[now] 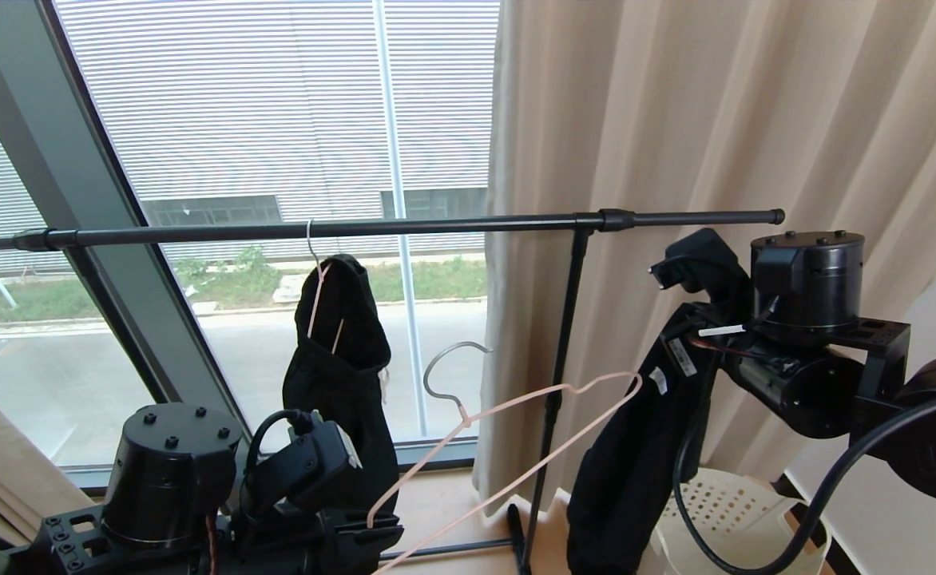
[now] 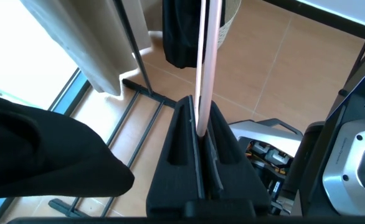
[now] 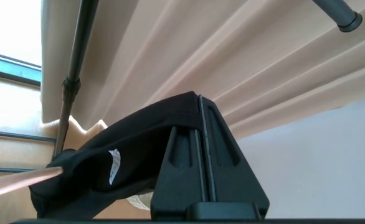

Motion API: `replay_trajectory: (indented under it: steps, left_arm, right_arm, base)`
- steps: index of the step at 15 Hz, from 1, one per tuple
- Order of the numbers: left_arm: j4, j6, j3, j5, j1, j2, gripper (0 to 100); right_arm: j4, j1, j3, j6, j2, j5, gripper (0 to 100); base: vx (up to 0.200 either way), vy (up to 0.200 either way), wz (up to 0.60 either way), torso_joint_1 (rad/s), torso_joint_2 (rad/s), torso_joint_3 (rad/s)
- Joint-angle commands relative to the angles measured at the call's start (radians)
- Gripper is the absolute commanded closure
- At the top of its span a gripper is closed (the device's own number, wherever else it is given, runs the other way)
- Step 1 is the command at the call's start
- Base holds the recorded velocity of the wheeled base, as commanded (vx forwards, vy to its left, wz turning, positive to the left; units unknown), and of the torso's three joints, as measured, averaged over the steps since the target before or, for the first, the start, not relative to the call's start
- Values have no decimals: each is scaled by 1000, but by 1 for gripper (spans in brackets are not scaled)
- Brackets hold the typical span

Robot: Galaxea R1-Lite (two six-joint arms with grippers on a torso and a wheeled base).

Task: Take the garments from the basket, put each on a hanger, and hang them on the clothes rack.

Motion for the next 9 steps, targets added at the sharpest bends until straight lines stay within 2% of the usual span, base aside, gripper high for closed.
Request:
replay_trajectory:
  steps: [1, 9]
  left_arm:
    - [0, 0, -2, -11, -3, 5, 100]
    - [-2, -29, -11, -27, -18, 8, 100]
  right_arm:
    - [-19, 10, 3, -1, 26, -6, 100]
    - [-22, 54, 10, 3, 45, -20, 100]
  base:
    - [0, 0, 0, 0, 0, 0]
    - [0, 0, 0, 0, 0, 0]
